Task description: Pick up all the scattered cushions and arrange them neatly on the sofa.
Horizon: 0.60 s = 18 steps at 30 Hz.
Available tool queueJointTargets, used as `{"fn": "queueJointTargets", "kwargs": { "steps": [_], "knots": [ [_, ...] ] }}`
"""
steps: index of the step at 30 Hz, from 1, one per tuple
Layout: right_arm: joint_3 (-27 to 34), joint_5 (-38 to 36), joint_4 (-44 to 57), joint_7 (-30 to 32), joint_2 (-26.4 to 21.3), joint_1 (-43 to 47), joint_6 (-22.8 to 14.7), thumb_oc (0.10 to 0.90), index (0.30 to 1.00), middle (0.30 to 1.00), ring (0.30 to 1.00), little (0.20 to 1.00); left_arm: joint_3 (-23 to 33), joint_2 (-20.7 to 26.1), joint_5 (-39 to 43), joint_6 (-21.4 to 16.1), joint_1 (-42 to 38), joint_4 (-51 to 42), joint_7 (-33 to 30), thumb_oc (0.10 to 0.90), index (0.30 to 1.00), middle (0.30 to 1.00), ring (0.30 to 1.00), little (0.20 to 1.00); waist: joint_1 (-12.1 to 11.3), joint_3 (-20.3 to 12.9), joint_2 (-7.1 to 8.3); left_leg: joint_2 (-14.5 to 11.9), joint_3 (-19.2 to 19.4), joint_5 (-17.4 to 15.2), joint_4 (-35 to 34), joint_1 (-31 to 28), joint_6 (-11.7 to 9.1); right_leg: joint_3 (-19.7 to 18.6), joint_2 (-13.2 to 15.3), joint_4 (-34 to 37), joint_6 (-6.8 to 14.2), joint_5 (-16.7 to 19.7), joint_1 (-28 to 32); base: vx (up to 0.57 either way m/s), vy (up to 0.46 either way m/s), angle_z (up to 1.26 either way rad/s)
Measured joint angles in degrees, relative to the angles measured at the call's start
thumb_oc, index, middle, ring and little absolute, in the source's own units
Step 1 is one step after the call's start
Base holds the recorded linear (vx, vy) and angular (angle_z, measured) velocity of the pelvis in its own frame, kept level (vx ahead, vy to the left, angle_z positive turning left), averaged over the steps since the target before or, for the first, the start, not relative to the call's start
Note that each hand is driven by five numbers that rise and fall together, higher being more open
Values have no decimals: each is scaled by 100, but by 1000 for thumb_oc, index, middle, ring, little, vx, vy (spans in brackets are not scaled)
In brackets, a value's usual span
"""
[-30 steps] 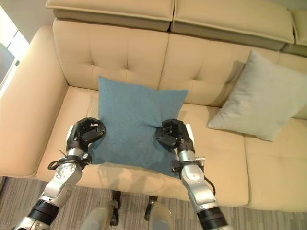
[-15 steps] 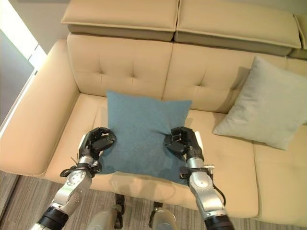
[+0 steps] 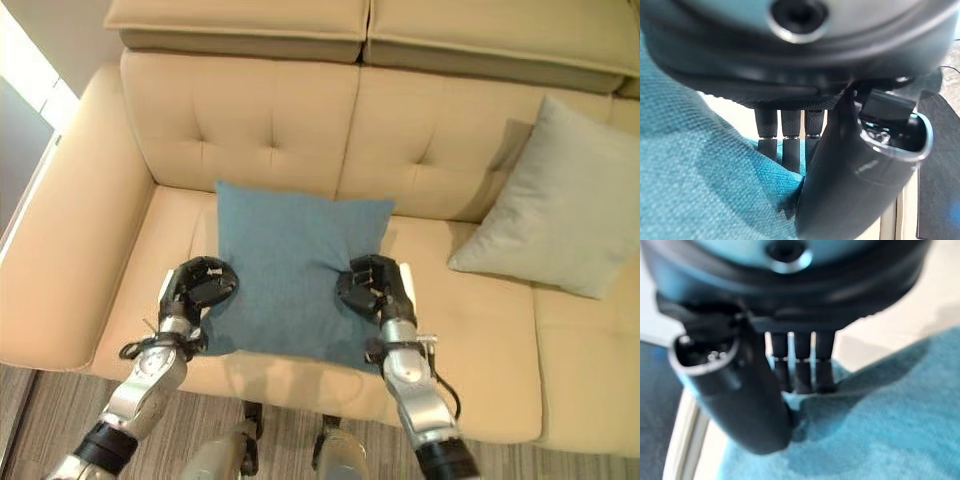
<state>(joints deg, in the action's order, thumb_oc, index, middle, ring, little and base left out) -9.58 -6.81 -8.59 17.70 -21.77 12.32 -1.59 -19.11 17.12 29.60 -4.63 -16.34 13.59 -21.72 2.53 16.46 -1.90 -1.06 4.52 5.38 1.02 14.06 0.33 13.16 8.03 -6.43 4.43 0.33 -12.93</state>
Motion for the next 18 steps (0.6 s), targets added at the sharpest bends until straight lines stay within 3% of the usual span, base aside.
{"fn": "queueJointTargets", "kwargs": {
  "steps": [10,15,16,17,18],
  "knots": [
    [-248,656,-1092,1351,-142,2785,-35,400,300,300,300,300,-524,371,-241,-125,-3355,1498,-910,400,300,300,300,300,-25,120,1,5,-50,240,-47,578,-17,40,10,-52,-27,127,-595,-49,3,3],
    [-339,1513,-1137,2219,-605,3920,-21,400,300,300,300,300,-566,358,-503,-295,-4717,1603,-1312,400,300,300,300,300,-44,347,-171,28,-156,269,-87,733,-15,83,23,-37,-27,126,-695,-7,6,11],
    [-371,1609,-1201,2286,-676,4057,-15,400,300,300,300,300,-568,334,-503,-372,-4848,1679,-1314,511,467,467,467,467,-44,356,-179,32,-175,294,-117,733,-22,78,26,-35,-25,125,-700,-20,3,8],
    [-369,1729,-1349,2367,-722,4264,-8,533,500,500,500,500,-587,323,-501,-456,-5014,1796,-1315,800,900,900,900,900,-27,356,-179,30,-195,315,-144,732,-23,67,25,-47,-23,123,-705,-39,4,8],
    [-363,1773,-1478,2415,-731,4390,8,682,724,724,724,724,-685,304,-501,-519,-5164,2004,-1314,800,900,900,900,900,-30,356,-180,27,-204,321,-142,732,-16,60,27,-75,-18,119,-712,-55,-6,6]
  ]
}}
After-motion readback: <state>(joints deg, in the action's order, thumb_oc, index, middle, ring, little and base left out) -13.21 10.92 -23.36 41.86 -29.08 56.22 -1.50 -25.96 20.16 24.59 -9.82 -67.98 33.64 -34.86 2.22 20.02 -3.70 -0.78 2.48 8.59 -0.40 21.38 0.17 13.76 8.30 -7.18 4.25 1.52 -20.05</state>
